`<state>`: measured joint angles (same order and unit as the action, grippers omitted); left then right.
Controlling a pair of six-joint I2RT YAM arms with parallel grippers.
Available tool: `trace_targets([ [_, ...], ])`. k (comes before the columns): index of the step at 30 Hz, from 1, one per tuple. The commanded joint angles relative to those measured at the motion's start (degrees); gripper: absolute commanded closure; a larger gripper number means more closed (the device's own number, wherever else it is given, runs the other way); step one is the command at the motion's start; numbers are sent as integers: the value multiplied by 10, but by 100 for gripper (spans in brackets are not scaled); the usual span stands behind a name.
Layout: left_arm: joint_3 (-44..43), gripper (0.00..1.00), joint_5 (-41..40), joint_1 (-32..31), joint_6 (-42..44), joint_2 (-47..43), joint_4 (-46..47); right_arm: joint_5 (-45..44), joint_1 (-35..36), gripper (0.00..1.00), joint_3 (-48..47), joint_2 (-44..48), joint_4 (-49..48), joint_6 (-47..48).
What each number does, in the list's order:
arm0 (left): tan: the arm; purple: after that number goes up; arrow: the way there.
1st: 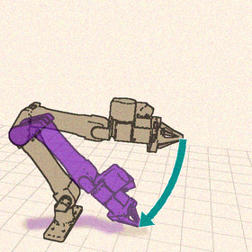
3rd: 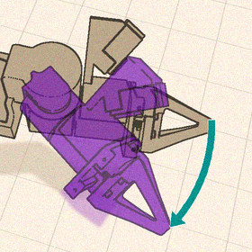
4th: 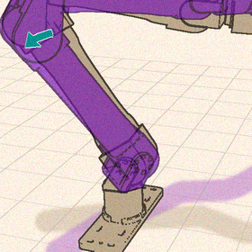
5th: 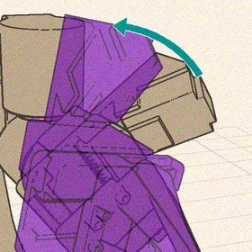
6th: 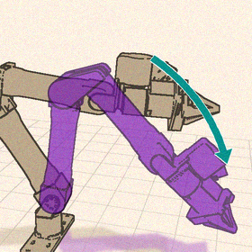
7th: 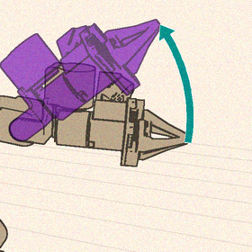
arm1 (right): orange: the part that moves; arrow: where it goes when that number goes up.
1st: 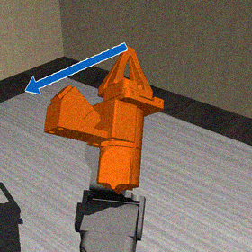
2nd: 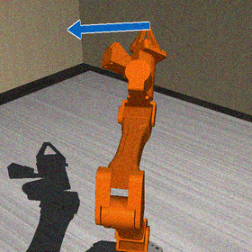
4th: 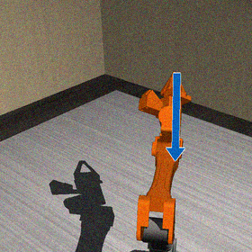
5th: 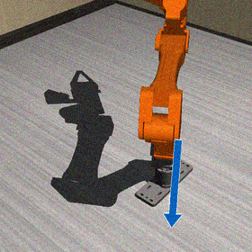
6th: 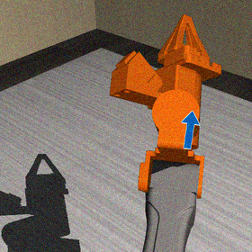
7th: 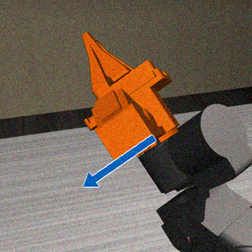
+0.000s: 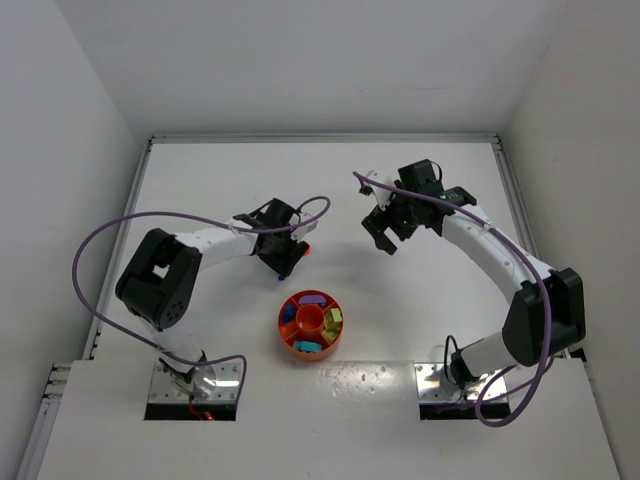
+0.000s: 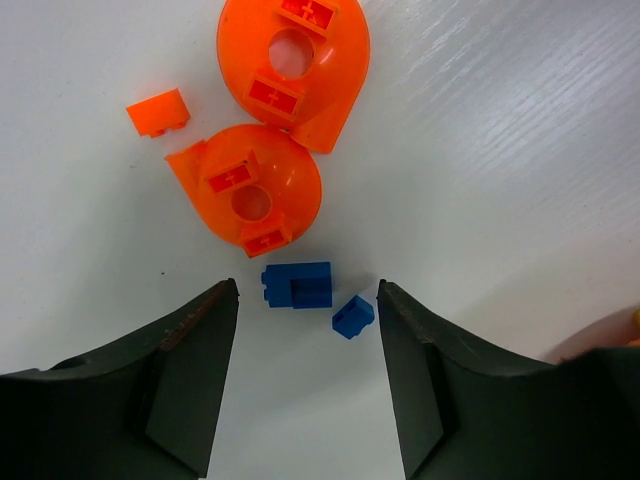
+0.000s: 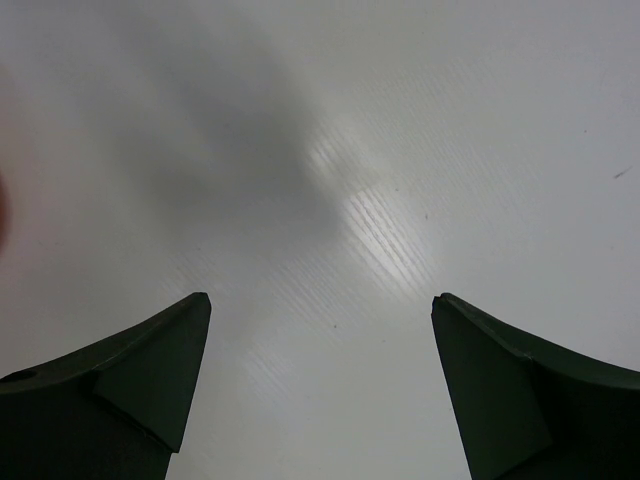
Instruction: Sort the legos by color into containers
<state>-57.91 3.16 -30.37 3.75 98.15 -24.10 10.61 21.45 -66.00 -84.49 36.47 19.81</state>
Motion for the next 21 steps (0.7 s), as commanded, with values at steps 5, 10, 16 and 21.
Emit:
trace_targets([
  [5,-15,39,6,0,-10,10,24,7,-3,8,-13,3,-7,8],
  [10,-15,45,18,6,-10,16,24,7,-3,8,-13,3,-7,8],
  [16,-15,57,31,11,-10,27,13,12,-3,9,-13,-2,-7,13],
  [21,-15,64,36,17,1,27,8,13,-3,9,-19,-8,-7,13],
])
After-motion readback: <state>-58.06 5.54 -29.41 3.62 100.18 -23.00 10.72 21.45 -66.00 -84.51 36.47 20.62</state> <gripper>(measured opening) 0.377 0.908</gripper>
